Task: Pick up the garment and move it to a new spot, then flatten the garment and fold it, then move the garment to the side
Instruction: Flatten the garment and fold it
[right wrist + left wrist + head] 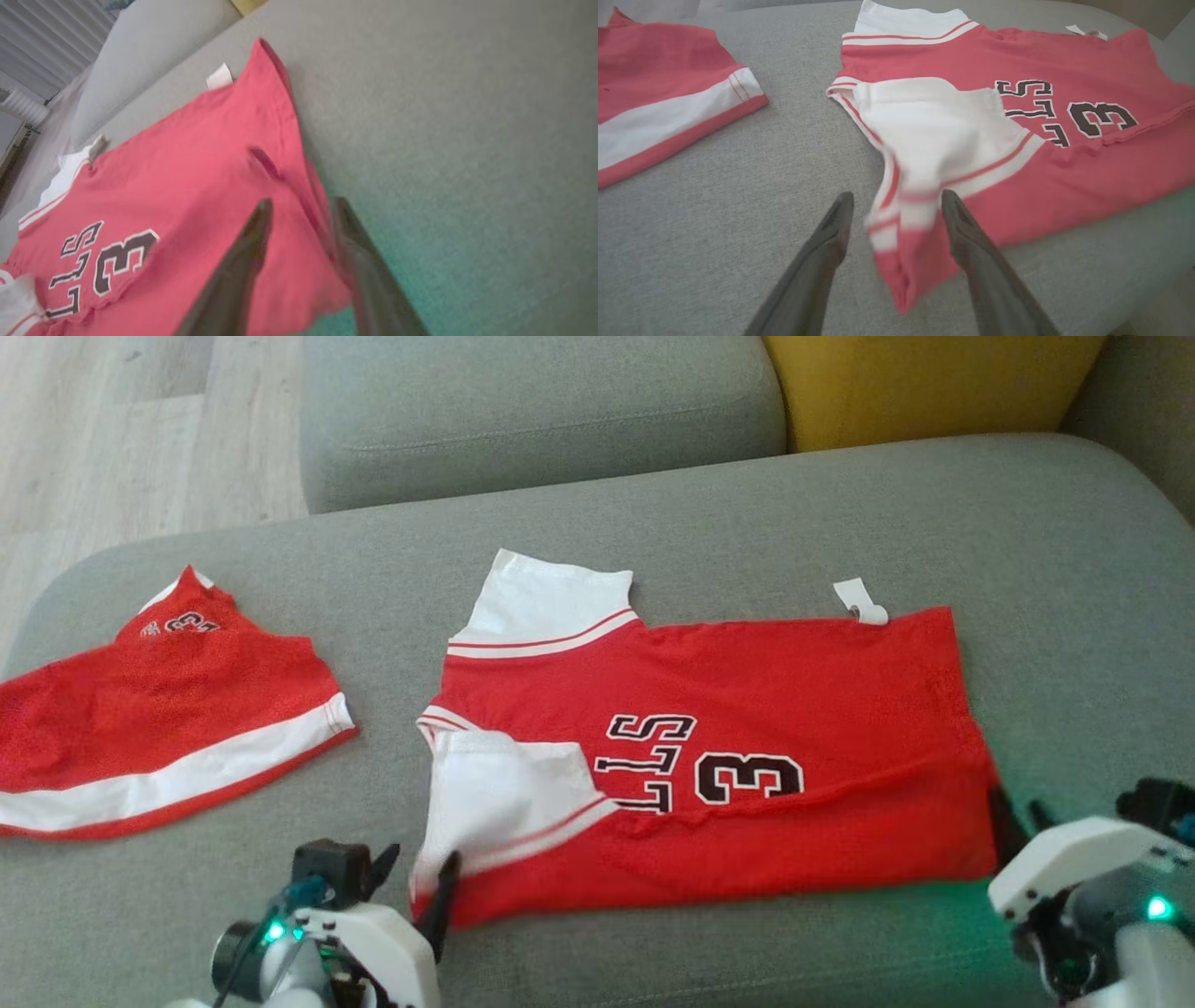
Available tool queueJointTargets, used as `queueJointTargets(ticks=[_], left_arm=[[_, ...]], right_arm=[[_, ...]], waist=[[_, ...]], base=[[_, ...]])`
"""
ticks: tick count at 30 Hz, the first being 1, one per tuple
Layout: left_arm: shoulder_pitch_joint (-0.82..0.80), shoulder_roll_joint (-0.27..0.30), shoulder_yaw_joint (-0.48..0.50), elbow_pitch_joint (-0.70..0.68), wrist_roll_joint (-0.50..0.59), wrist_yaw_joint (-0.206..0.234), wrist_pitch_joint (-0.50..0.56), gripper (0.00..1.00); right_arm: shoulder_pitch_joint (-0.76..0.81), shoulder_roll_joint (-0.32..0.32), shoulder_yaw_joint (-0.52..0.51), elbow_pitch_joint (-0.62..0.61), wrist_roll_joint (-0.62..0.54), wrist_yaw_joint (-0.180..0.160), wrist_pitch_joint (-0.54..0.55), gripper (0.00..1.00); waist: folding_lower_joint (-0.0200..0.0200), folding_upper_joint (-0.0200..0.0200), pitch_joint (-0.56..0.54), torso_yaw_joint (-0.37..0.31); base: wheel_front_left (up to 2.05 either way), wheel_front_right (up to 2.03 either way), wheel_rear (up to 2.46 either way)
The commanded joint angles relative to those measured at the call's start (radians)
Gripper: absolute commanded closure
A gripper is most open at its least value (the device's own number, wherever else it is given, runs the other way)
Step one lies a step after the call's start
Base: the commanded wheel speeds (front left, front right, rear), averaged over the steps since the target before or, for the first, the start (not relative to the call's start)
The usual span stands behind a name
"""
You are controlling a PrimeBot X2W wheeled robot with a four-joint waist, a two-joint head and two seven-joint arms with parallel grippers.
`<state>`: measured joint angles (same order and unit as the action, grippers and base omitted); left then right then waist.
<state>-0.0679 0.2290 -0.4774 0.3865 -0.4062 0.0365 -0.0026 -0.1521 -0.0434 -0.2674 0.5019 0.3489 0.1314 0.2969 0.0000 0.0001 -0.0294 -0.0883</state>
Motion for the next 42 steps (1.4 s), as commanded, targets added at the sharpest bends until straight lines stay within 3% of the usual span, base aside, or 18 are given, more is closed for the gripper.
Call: queueJointTargets(ticks=[1, 8, 14, 22, 25, 31, 42], left_arm=[[-0.055, 0.023, 0.042, -0.036, 0.003, 0.010, -0.023, 0.00], [-0.099, 0.023, 0.084, -0.059, -0.007, 0.024, -0.106, 0.00], [-0.206, 0.053, 0.098, -0.081, 0.010, 0.003, -0.140, 0.00], [-0.522, 0.126, 0.038, -0.011, 0.038, -0.129, 0.024, 0.00], [-0.654, 0.135, 0.027, 0.058, -0.043, -0.160, 0.108, 0.00], [-0.869, 0.231, -0.131, 0.177, -0.169, -0.167, 0.207, 0.00], [-1.078, 0.352, -0.342, 0.319, -0.369, -0.167, 0.237, 0.00]], right_arm=[[-0.046, -0.007, 0.024, -0.064, -0.008, -0.001, -0.026, 0.00], [-0.074, -0.007, 0.063, -0.160, -0.055, -0.001, -0.129, 0.00], [-0.131, -0.007, 0.109, -0.191, -0.117, -0.001, -0.193, 0.00], [-0.304, -0.007, 0.198, -0.193, -0.150, -0.001, -0.228, 0.00], [-0.376, -0.007, 0.226, -0.191, -0.169, -0.001, -0.242, 0.00], [-0.486, -0.007, 0.263, -0.174, -0.150, -0.001, -0.268, 0.00], [-0.566, -0.007, 0.344, -0.150, -0.056, -0.001, -0.331, 0.00]], waist=[[0.0000, -0.0001, 0.006, -0.004], [0.0000, -0.0001, 0.026, -0.013], [0.0000, -0.0001, 0.074, -0.043], [0.0000, -0.0001, 0.228, -0.114], [0.0000, -0.0001, 0.293, -0.143], [0.0000, -0.0001, 0.381, -0.200], [0.0000, -0.0001, 0.479, -0.268]], base=[[0.00, 0.00, 0.00], [0.00, 0.00, 0.00], [0.00, 0.00, 0.00], [0.00, 0.00, 0.00], [0.00, 0.00, 0.00], [0.00, 0.00, 0.00], [0.00, 0.00, 0.00]])
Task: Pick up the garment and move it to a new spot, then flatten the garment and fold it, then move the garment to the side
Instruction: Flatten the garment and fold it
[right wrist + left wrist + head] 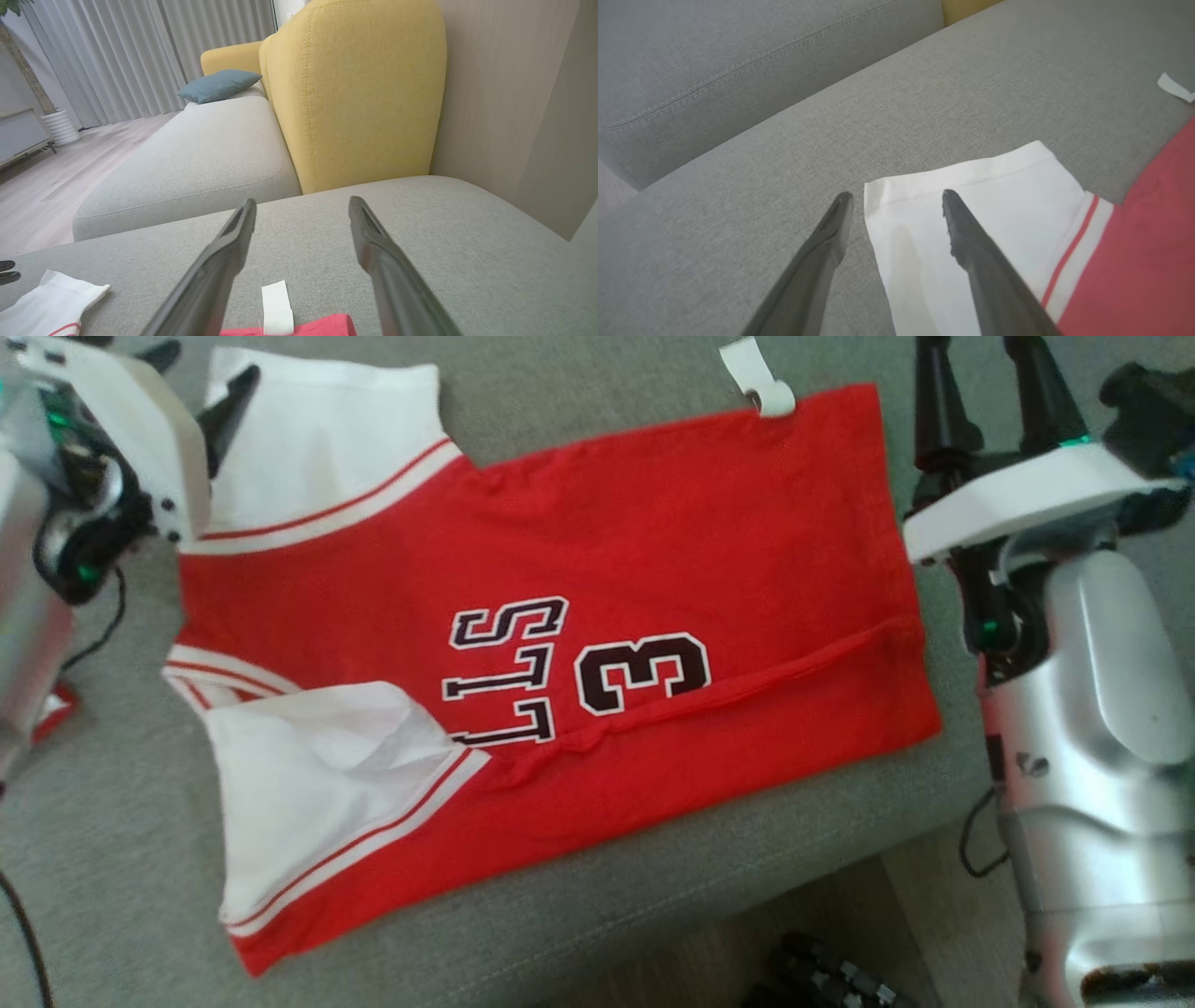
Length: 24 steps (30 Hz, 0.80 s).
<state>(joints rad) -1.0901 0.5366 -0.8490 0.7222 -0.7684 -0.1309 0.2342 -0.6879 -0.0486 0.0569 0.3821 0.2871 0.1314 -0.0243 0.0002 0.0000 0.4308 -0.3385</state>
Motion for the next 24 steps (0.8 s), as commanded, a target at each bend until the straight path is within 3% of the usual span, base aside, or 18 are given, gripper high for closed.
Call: queueJointTargets(ticks=[1, 11, 19, 24], left_arm=[[-0.064, 0.050, 0.009, -0.012, -0.021, 0.000, 0.001, 0.00], [-0.135, 0.089, -0.132, 0.055, -0.084, 0.000, -0.026, 0.00], [-0.199, 0.088, -0.199, 0.140, -0.109, 0.000, -0.052, 0.00], [-0.218, 0.090, -0.251, 0.118, -0.166, 0.000, -0.031, 0.00]], right_arm=[[-0.033, -0.002, 0.029, -0.026, 0.011, -0.001, -0.015, 0.00], [-0.047, -0.002, 0.042, -0.003, 0.015, -0.001, -0.038, 0.00], [-0.050, -0.002, 0.056, -0.013, 0.028, -0.001, -0.042, 0.00], [-0.052, -0.002, 0.065, -0.025, 0.040, -0.001, -0.045, 0.00]], waist=[[-0.0002, 0.0000, 0.022, -0.022], [-0.0002, 0.0000, 0.046, -0.041], [-0.0002, 0.0000, 0.075, -0.052], [-0.0002, 0.0000, 0.097, -0.058]], base=[[0.00, 0.00, 0.00], [0.00, 0.00, 0.00], [0.00, 0.00, 0.00], [0.00, 0.00, 0.00]])
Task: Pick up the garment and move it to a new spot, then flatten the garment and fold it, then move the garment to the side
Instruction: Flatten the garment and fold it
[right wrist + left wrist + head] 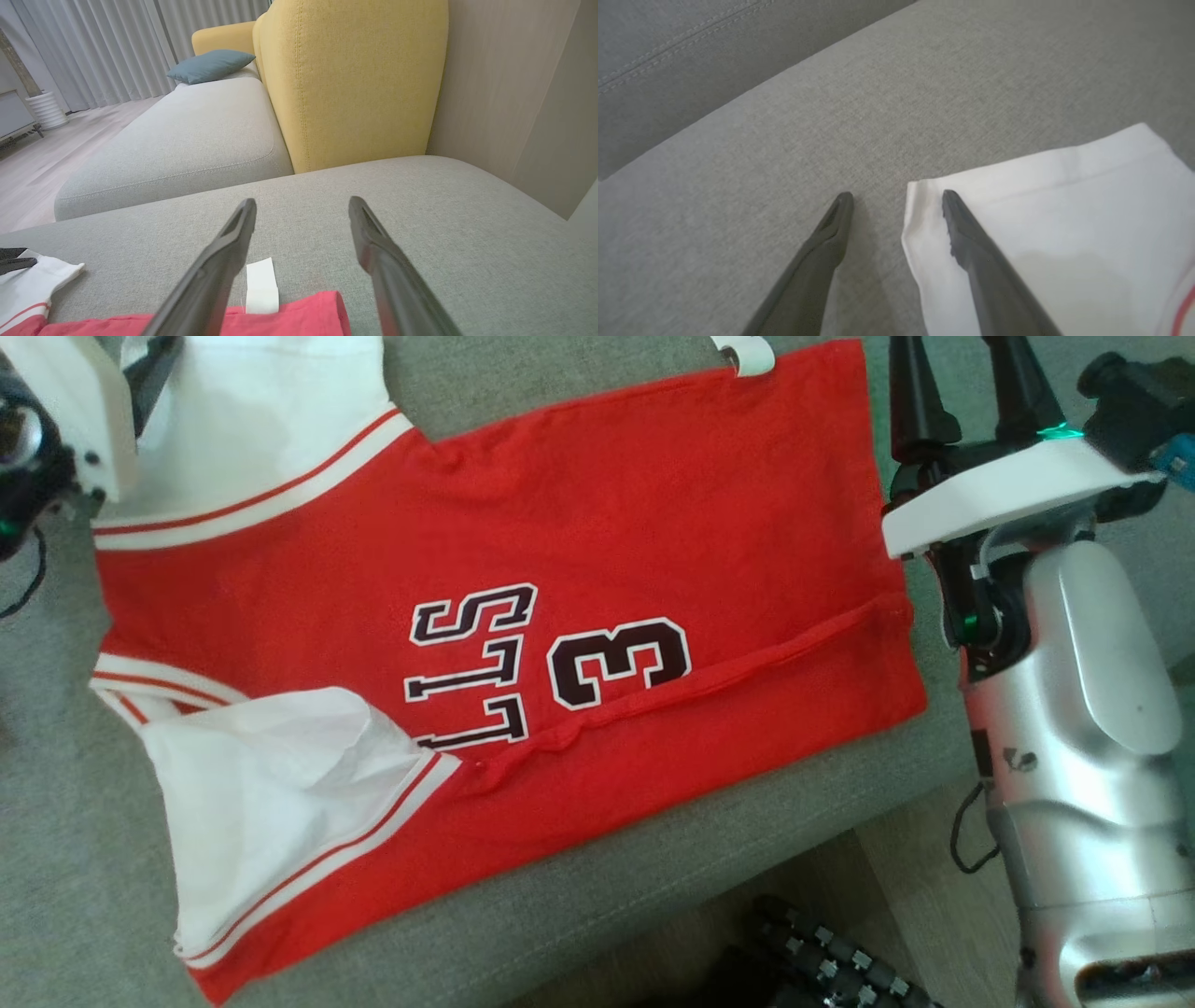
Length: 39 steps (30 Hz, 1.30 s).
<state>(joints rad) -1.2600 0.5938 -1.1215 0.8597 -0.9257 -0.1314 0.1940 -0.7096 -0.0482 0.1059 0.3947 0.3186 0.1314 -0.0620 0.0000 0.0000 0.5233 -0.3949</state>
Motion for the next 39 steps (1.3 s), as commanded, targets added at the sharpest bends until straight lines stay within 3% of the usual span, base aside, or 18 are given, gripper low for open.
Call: queueJointTargets(ticks=[1, 5, 6, 7, 11, 17, 20, 25, 39], left_arm=[[-0.049, 0.034, 0.011, -0.029, -0.023, 0.001, 0.014, 0.00], [-0.052, 0.052, -0.046, -0.080, -0.078, 0.001, 0.039, 0.00], [-0.053, 0.057, -0.059, -0.090, -0.090, 0.001, 0.042, 0.27], [-0.055, 0.061, -0.069, -0.097, -0.101, 0.001, 0.041, 0.98], [-0.065, 0.058, -0.100, -0.118, -0.132, 0.001, 0.019, 1.00], [-0.078, 0.027, -0.114, -0.142, -0.151, 0.001, -0.108, 1.00], [-0.063, 0.007, -0.117, -0.172, -0.174, 0.001, -0.176, 1.00], [-0.032, 0.003, -0.128, -0.247, -0.201, 0.001, -0.266, 1.00], [0.036, 0.013, -0.151, -0.390, -0.174, 0.001, -0.289, 1.00]], right_arm=[[-0.030, -0.002, 0.018, -0.038, 0.009, -0.001, -0.008, 0.00], [-0.033, -0.002, 0.012, -0.030, 0.003, -0.001, -0.007, 0.00], [-0.034, -0.002, 0.009, -0.026, 0.000, -0.001, -0.007, 0.00], [-0.036, -0.002, 0.005, -0.022, -0.003, -0.001, -0.007, 0.00], [-0.046, -0.002, -0.020, -0.002, -0.023, -0.001, 0.000, 0.00], [-0.069, -0.002, -0.073, 0.049, -0.073, -0.001, 0.035, 0.00], [-0.082, -0.002, -0.120, 0.110, 0.006, -0.001, 0.074, 0.00], [-0.125, -0.003, -0.187, 0.240, -0.052, -0.001, 0.134, 0.00], [-0.182, -0.090, -0.300, 0.491, -0.257, -0.001, 0.298, 0.00]], waist=[[0.0000, 0.0000, 0.006, -0.002], [0.0000, 0.0000, 0.009, -0.004], [0.0000, 0.0000, 0.008, -0.002], [0.0000, 0.0000, 0.005, 0.000], [0.0000, 0.0000, -0.009, 0.022], [0.0000, 0.0000, -0.052, 0.087], [0.0000, 0.0000, -0.084, 0.128], [0.0000, 0.0000, -0.133, 0.200], [0.0000, 0.0000, -0.141, 0.284]], base=[[0.00, 0.00, 0.00], [0.00, 0.00, 0.00], [0.00, 0.00, 0.00], [0.00, 0.00, 0.00], [0.00, 0.00, 0.00], [0.00, 0.00, 0.00], [0.00, 0.00, 0.00], [0.00, 0.00, 0.00], [0.00, 0.00, 0.00]])
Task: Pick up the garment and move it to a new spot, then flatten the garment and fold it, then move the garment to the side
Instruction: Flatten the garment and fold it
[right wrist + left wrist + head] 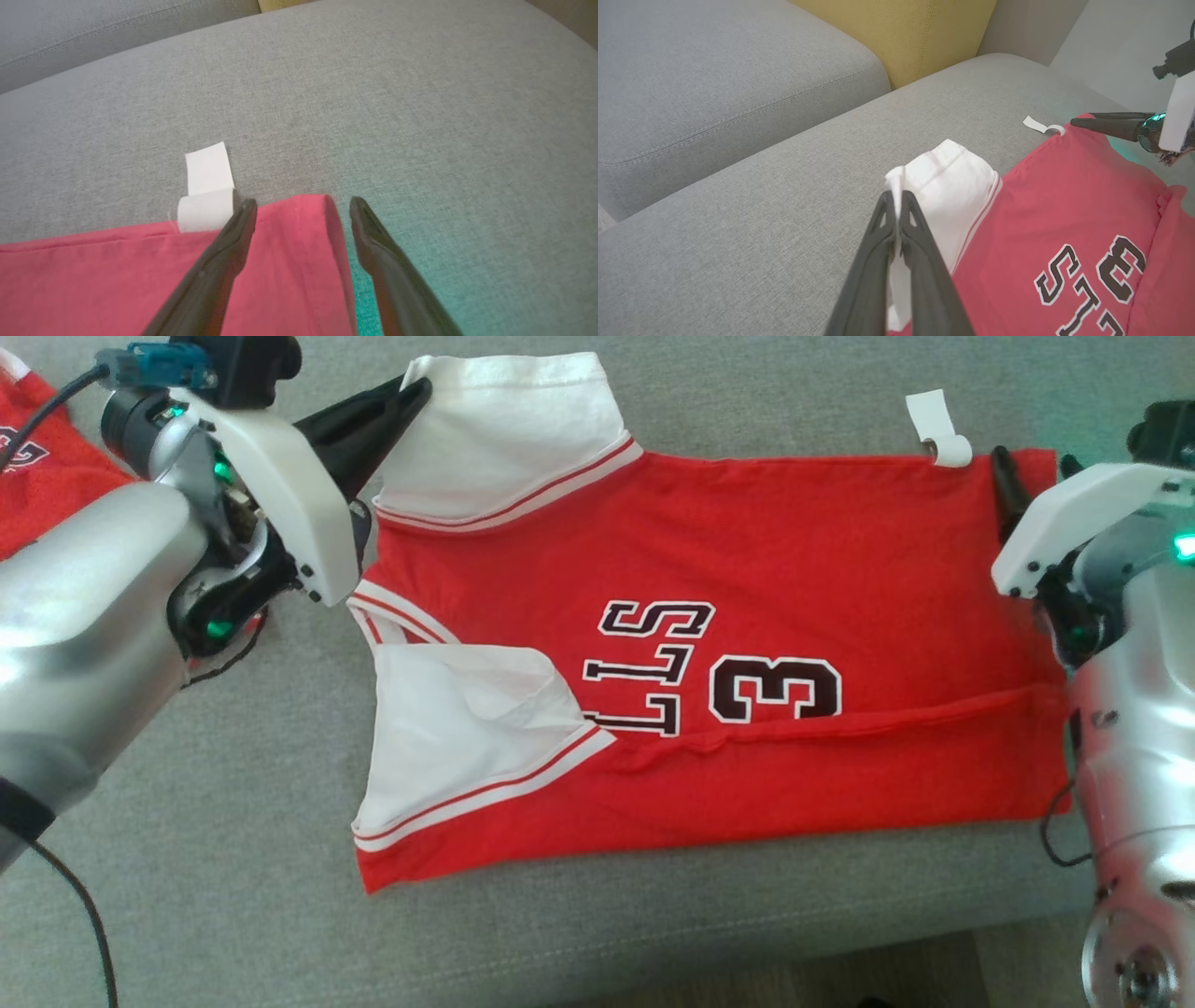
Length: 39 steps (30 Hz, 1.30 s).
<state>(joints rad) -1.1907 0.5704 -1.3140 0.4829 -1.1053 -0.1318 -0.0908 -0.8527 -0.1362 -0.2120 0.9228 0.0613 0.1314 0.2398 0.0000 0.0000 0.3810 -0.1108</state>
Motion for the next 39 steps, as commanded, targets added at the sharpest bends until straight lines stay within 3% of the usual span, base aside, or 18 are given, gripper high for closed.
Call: queueJointTargets(ticks=[1, 12, 13, 14, 39], left_arm=[[-0.032, 0.038, 0.041, -0.017, 0.007, 0.001, -0.003, 1.00], [-0.051, 0.047, 0.039, -0.024, 0.006, 0.001, 0.005, 1.00], [-0.053, 0.047, 0.039, -0.022, 0.007, 0.001, 0.004, 1.00], [-0.055, 0.048, 0.039, -0.019, 0.008, 0.001, 0.003, 1.00], [-0.217, 0.004, 0.084, 0.222, 0.070, 0.017, -0.093, 1.00]], right_arm=[[-0.044, -0.003, 0.007, -0.027, -0.011, -0.001, 0.000, 0.00], [-0.088, 0.001, -0.074, 0.056, -0.122, -0.001, 0.020, 0.03], [-0.092, 0.005, -0.081, 0.062, -0.124, -0.001, 0.024, 0.70], [-0.097, 0.009, -0.087, 0.067, -0.125, -0.001, 0.023, 1.00], [-0.319, 0.020, 0.017, 0.080, -0.021, -0.001, -0.270, 1.00]], waist=[[0.0000, 0.0000, 0.003, 0.002], [0.0000, 0.0000, 0.027, 0.000], [0.0000, 0.0000, 0.028, -0.001], [0.0000, 0.0000, 0.029, -0.002], [0.0000, 0.0000, 0.079, -0.011]], base=[[0.00, 0.00, 0.00], [0.00, 0.00, 0.00], [0.00, 0.00, 0.00], [0.00, 0.00, 0.00], [0.00, 0.00, 0.00]])
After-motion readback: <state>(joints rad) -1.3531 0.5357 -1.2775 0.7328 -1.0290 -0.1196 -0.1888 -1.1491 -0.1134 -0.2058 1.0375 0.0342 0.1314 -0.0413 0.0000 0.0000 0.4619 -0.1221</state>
